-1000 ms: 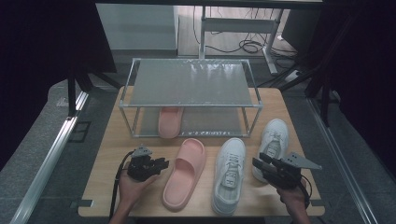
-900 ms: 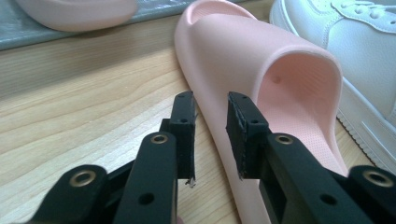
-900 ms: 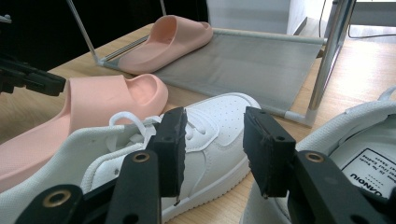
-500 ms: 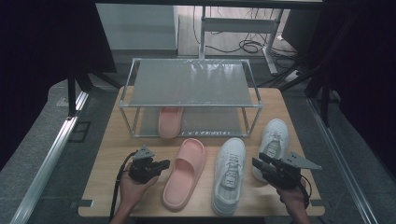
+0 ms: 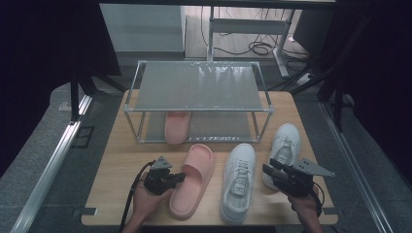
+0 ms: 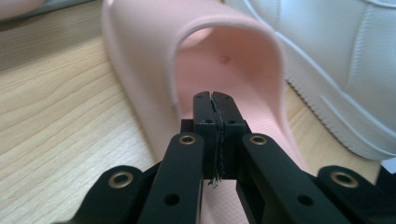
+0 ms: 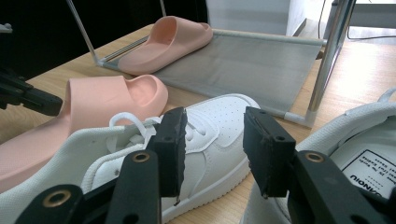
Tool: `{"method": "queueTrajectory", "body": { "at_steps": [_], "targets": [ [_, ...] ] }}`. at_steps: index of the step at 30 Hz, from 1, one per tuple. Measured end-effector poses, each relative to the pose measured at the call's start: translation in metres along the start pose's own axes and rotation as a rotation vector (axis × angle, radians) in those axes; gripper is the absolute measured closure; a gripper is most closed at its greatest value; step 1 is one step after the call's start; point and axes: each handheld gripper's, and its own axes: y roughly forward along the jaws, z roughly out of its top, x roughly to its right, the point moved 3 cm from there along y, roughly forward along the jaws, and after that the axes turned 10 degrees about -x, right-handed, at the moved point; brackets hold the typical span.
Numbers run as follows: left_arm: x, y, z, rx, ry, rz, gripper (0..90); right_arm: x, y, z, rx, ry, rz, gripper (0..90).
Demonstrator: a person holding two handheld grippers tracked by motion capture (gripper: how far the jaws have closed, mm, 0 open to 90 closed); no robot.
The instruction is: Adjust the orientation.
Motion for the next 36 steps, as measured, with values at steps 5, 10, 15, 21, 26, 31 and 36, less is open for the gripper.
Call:
{"method": "queueTrajectory", "body": {
  "at_steps": [5, 10, 15, 21, 26, 31, 36],
  "targets": [
    [-0.004, 0.003, 0.0, 0.0, -0.012, -0.003, 89.3, -0.001, 0.0, 0.0, -0.002, -0.001, 0.001, 58.6],
    [-0.007, 0.003, 0.0, 0.007, -0.016, 0.01, 89.4, 0.0, 0.003, -0.001, -0.009, 0.0, 0.0, 58.6],
    [-0.011, 0.002, 0.0, 0.014, -0.028, 0.018, 89.0, 0.0, 0.002, -0.001, -0.006, -0.001, 0.001, 58.6],
    [-0.017, -0.001, 0.0, 0.022, -0.045, 0.031, 87.9, 0.0, 0.002, -0.001, -0.007, -0.001, 0.0, 58.6],
    [-0.02, -0.002, -0.001, 0.022, -0.049, 0.039, 87.4, 0.0, 0.003, -0.001, -0.013, -0.004, 0.002, 58.6],
    [-0.01, -0.008, 0.001, 0.032, -0.024, 0.013, 83.3, 0.0, 0.002, -0.001, -0.008, -0.003, 0.0, 58.6],
    [0.003, -0.011, 0.006, 0.04, 0.013, -0.015, 78.9, 0.001, 0.001, -0.001, -0.006, 0.004, -0.001, 58.6]
  ]
}}
